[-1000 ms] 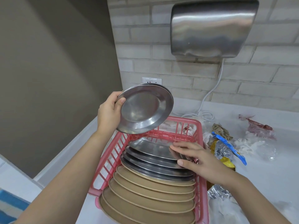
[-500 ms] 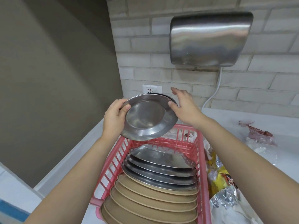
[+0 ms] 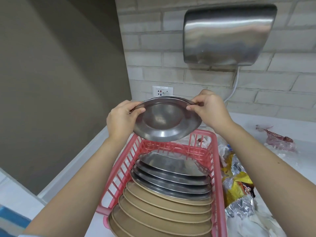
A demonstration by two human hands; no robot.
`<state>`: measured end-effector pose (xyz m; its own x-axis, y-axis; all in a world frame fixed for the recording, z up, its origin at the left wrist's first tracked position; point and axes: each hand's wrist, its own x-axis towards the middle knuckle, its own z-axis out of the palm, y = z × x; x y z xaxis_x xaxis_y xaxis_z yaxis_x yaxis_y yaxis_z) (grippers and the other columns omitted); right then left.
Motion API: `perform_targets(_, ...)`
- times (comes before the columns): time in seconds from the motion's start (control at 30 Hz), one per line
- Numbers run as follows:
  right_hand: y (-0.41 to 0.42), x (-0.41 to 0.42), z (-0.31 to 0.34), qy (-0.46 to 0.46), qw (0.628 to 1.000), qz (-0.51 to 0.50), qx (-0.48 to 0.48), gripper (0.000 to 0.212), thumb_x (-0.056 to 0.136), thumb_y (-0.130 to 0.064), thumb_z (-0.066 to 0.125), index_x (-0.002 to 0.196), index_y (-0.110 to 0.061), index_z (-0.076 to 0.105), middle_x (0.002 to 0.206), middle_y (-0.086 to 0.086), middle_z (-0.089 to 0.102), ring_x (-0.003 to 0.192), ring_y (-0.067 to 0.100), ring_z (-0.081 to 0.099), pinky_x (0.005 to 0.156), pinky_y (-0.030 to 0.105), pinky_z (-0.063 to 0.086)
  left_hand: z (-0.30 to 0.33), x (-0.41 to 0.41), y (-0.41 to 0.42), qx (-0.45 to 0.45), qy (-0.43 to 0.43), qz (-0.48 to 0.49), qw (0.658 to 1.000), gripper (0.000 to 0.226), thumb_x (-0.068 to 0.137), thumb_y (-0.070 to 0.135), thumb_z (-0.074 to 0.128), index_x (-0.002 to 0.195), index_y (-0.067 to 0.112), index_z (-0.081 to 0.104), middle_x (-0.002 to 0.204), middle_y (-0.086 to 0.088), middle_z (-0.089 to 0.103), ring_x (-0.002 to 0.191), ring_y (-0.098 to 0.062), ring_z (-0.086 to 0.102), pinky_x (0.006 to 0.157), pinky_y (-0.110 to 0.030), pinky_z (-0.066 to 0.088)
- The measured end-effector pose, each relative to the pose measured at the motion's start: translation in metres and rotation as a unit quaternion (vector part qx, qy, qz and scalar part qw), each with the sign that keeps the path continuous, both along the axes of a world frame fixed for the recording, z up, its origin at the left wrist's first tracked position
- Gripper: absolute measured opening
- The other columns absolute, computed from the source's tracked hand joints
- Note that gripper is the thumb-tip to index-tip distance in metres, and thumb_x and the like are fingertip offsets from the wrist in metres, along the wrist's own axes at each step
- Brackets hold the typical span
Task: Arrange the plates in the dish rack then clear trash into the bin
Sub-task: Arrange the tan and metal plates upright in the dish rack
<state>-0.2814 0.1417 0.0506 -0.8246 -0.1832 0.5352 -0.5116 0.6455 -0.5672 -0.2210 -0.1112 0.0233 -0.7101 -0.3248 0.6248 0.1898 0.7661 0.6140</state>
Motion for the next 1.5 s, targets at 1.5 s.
perform_targets(1.5, 0.057, 0.034, -0.031, -0.036, 0.976, -0.067, -0.202, 0.022, 0.086, -0.021, 0.071, 0.107, -0.016, 0.075, 0.097, -0.012, 0.069, 0.093, 0.003, 0.064, 0.088, 0.021, 0.048, -0.058, 0.023, 0.007, 0.052, -0.059, -0.214, 0.974, 0.025, 0.077, 0.01, 0.081, 0.091, 0.03, 0.077, 0.072, 0.011, 0.048, 0.07, -0.004, 0.052, 0.07, -0.01, 0.043)
